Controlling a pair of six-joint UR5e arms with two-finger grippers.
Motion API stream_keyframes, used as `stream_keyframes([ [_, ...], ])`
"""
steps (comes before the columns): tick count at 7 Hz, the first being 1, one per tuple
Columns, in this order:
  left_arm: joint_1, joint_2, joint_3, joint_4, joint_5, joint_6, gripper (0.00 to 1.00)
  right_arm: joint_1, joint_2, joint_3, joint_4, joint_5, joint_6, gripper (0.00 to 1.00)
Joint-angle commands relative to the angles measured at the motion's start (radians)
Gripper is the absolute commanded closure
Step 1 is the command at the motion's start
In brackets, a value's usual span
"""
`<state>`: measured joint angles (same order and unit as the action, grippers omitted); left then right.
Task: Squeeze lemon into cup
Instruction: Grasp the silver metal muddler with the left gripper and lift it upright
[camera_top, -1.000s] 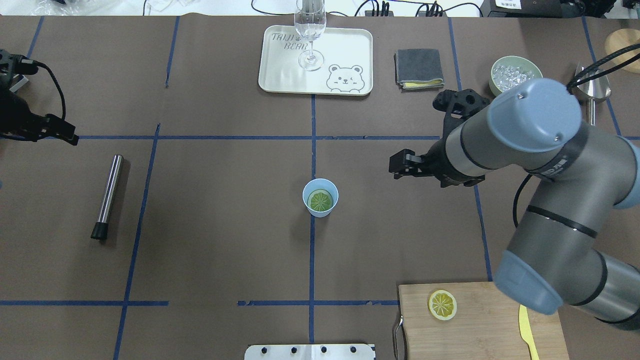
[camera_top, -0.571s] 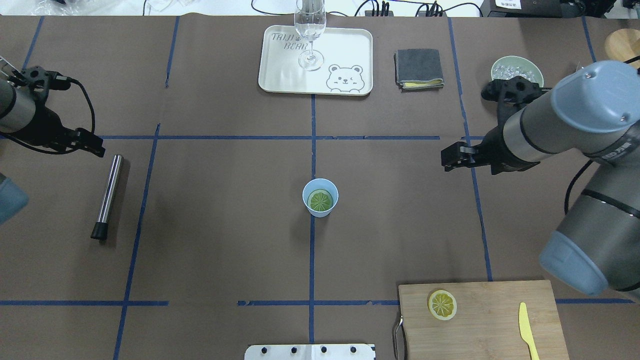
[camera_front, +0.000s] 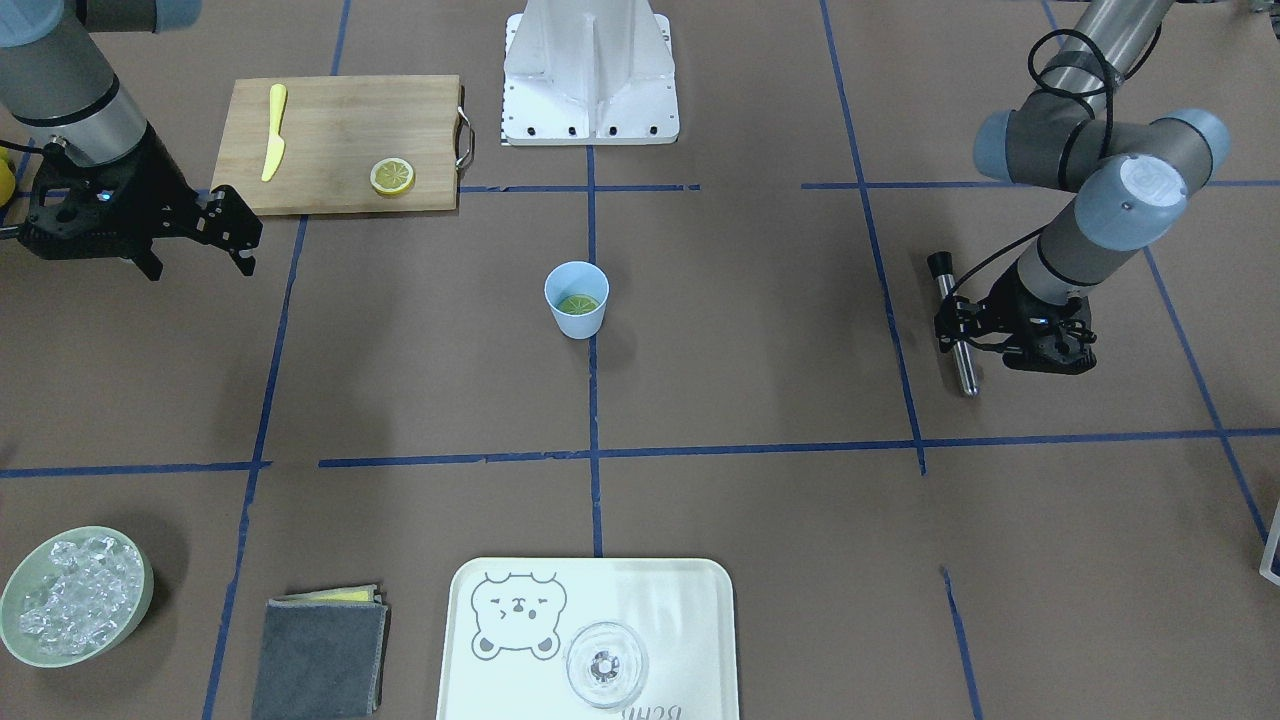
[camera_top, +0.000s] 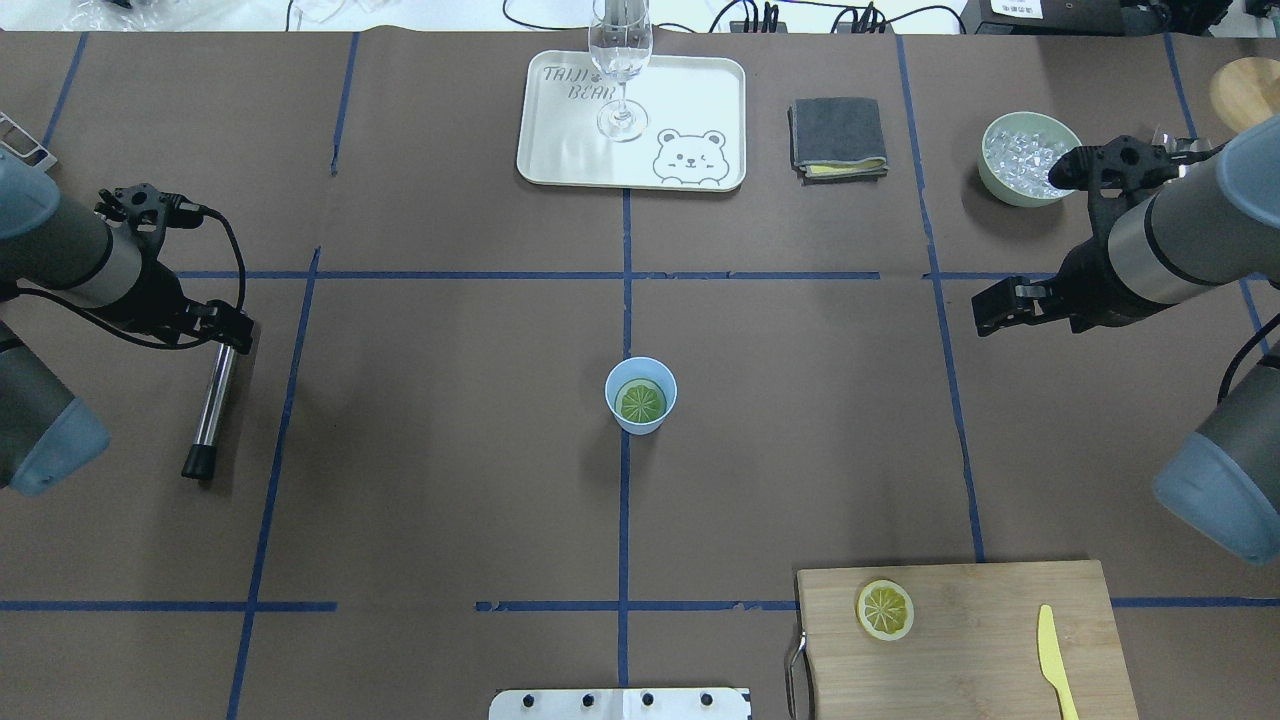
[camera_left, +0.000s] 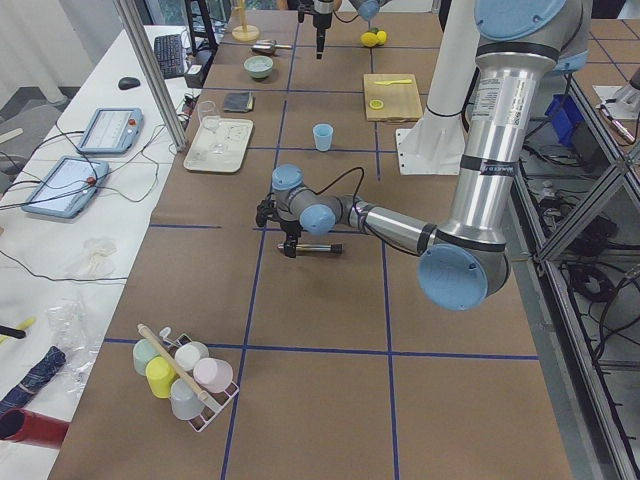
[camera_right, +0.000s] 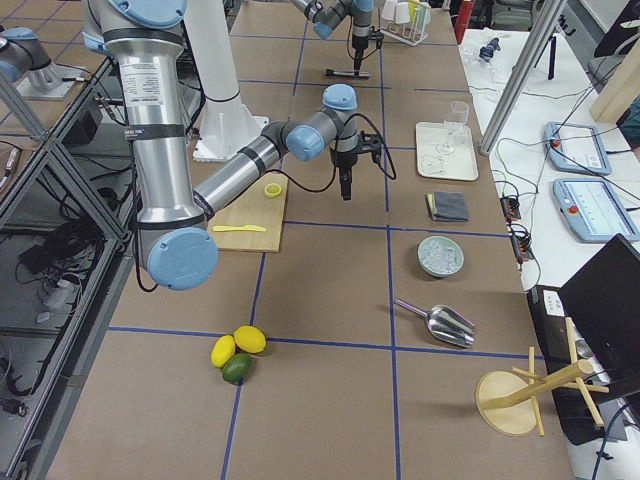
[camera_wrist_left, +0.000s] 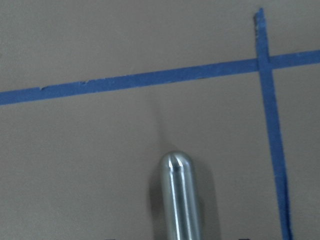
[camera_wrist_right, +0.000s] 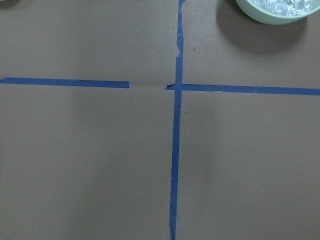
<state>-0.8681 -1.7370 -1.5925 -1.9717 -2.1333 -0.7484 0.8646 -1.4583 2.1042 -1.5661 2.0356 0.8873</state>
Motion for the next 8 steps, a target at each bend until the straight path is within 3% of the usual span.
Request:
stream_keyframes([
  [1, 0.003, -0.004, 0.023, -0.023, -0.008, -0.006, 0.57, 0.001, 0.0, -0.001, 0.0, 0.011, -0.001, 0.0],
  [2, 0.003, -0.004, 0.023, -0.023, -0.008, -0.003, 0.86, 0.001, 0.0, -0.001, 0.0, 0.014, -0.001, 0.0],
  [3, 0.003, -0.004, 0.017, -0.019, -0.01, -0.003, 1.0, 0.001, 0.0, 0.0, 0.0, 0.015, -0.001, 0.0],
  [5, 0.003, -0.007, -0.022, -0.021, -0.01, -0.011, 1.0, 0.01, 0.001, 0.003, 0.0, 0.029, 0.001, 0.0],
  [8, -0.005, -0.03, -0.329, 0.063, 0.013, -0.037, 1.0, 0.054, 0.004, 0.003, 0.0, 0.072, 0.009, 0.0],
])
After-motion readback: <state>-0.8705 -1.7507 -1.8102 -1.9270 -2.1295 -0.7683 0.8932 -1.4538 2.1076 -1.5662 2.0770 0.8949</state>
